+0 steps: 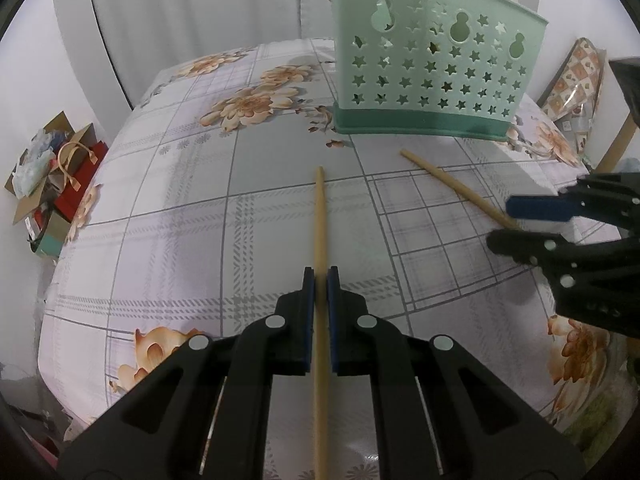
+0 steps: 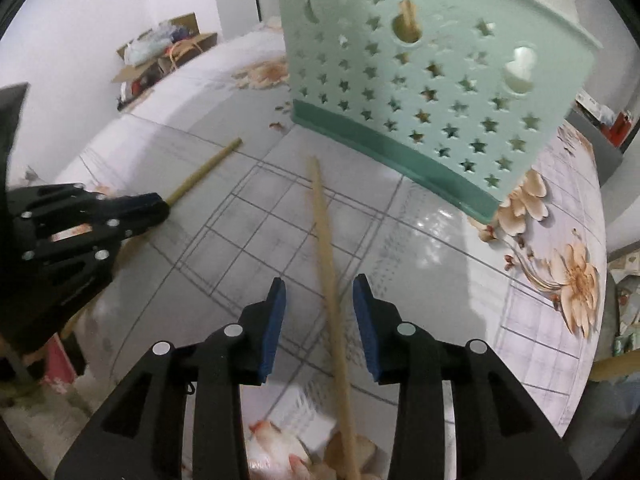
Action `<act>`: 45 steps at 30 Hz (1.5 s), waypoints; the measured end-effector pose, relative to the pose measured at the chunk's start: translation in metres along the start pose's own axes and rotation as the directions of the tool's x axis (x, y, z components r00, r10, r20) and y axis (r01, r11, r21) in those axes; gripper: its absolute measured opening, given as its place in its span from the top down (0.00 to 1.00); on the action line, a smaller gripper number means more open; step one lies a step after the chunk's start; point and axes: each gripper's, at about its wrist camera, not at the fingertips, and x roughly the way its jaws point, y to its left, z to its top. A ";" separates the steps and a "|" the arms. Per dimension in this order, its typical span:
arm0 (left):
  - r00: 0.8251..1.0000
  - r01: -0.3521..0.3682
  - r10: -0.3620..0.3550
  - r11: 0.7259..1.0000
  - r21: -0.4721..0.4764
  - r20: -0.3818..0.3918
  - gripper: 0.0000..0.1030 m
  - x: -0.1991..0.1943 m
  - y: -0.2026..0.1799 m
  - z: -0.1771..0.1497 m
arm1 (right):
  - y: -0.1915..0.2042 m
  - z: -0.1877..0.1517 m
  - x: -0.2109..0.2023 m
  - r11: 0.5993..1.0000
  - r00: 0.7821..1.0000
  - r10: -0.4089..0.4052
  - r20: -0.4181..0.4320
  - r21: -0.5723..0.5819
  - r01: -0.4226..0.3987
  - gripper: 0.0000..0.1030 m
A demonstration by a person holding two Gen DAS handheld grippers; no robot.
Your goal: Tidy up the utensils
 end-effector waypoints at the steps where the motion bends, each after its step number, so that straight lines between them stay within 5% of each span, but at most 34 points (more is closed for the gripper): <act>1: 1.000 -0.001 0.001 1.000 0.002 -0.001 0.95 0.000 0.001 0.000 | 0.000 0.001 0.000 1.000 1.000 0.007 -0.004 0.003 -0.007 0.80; 3: 1.000 0.000 0.000 1.000 0.000 -0.001 0.95 0.000 0.000 0.000 | -0.001 0.001 0.000 1.000 1.000 0.027 -0.013 0.016 -0.027 0.92; 16: 1.000 0.003 -0.003 1.000 0.013 -0.002 0.95 -0.003 -0.001 -0.003 | -0.014 -0.026 -0.018 0.993 0.994 0.078 -0.079 0.098 -0.070 0.93; 31: 1.000 -0.019 0.019 1.000 0.015 -0.007 0.95 -0.004 -0.005 -0.004 | -0.015 -0.021 -0.013 0.984 0.994 0.107 -0.029 0.147 -0.101 0.91; 36: 1.000 0.004 -0.004 1.000 -0.003 -0.004 0.94 -0.004 -0.003 -0.005 | -0.013 -0.023 -0.015 0.982 0.993 0.116 -0.006 0.152 -0.114 0.64; 45: 0.997 0.076 -0.074 0.994 -0.081 0.027 0.67 -0.003 0.018 -0.004 | -0.013 -0.027 -0.015 0.961 0.991 0.125 0.039 0.245 -0.131 0.57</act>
